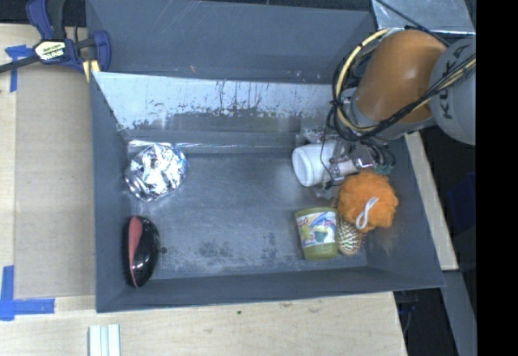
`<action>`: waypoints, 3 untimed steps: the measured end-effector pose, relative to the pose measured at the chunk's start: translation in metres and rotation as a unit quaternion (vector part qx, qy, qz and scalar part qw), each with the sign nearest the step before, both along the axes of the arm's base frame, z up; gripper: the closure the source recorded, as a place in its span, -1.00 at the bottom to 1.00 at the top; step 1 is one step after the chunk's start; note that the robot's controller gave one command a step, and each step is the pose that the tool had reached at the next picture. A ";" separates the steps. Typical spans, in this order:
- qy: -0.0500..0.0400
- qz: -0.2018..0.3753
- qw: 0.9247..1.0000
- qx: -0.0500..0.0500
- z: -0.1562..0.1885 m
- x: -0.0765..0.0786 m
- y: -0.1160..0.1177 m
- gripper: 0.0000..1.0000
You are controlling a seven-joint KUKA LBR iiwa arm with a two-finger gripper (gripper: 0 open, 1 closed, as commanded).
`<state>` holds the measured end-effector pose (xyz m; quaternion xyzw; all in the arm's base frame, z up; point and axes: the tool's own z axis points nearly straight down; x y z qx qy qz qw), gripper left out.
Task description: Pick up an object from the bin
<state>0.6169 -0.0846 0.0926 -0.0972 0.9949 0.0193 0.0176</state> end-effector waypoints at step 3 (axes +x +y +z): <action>-0.004 -0.031 1.000 0.001 0.034 -0.022 -0.045 -1.00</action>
Offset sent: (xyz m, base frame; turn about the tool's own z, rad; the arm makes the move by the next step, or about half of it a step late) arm 0.0050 -0.0108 -0.0209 -0.0003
